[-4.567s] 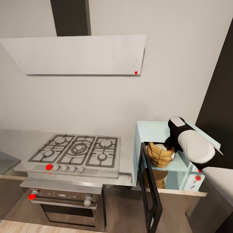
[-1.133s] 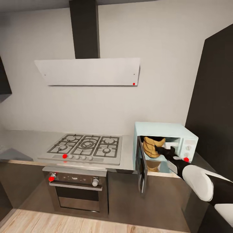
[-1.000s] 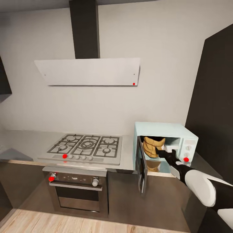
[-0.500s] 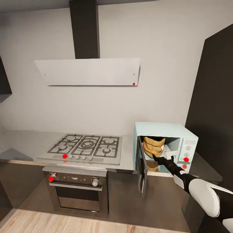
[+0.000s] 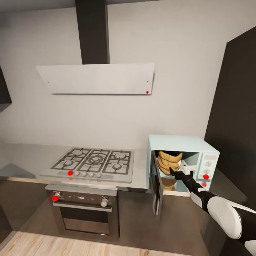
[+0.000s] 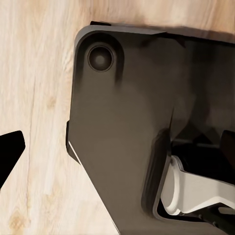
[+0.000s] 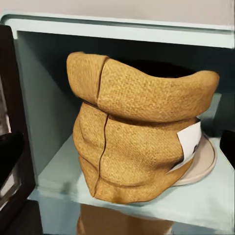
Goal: In the kitchen, take the popcorn bag from the countertop, put it into the microwave, and heat it until the popcorn is cooked so the cooked popcorn ends up inside the bag.
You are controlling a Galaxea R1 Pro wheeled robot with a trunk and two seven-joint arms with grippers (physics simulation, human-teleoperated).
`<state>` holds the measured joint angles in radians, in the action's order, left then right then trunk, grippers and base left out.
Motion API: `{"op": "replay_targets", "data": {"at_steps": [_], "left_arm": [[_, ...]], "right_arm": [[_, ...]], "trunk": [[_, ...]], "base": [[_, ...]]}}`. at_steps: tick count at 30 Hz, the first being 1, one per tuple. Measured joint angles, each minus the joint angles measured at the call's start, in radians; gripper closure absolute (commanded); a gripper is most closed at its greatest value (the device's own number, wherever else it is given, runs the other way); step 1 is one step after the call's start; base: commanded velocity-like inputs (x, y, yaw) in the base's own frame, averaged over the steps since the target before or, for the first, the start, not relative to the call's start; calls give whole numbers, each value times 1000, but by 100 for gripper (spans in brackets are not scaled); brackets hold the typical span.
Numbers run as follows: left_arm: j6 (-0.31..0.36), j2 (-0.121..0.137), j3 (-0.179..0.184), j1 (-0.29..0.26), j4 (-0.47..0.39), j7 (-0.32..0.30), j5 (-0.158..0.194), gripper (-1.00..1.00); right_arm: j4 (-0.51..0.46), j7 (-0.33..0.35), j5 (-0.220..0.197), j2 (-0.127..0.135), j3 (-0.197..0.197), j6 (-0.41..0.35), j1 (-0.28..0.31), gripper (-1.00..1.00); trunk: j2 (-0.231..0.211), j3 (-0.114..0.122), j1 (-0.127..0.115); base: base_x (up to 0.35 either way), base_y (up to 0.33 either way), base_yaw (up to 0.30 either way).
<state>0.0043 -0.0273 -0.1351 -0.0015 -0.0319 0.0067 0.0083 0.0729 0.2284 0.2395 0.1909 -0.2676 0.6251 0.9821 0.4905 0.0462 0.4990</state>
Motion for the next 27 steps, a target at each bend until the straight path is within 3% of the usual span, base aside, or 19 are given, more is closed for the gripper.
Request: {"op": "replay_targets", "data": {"at_steps": [10, 18, 27], "left_arm": [[0, 0, 0, 0, 0, 0, 0, -100], [0, 0, 0, 0, 0, 0, 0, -100], [0, 0, 0, 0, 0, 0, 0, -100]], "right_arm": [[1, -99, -8, -5, -4, 14, -12, -100], [1, -108, -11, -10, -4, 112, -46, -100], [2, -109, -11, -24, -4, 125, -54, -100]], "trunk": [[0, 0, 1], [0, 0, 1], [0, 0, 1]], "base": [[97, 0, 0], [1, 0, 0], [0, 0, 0]]}}
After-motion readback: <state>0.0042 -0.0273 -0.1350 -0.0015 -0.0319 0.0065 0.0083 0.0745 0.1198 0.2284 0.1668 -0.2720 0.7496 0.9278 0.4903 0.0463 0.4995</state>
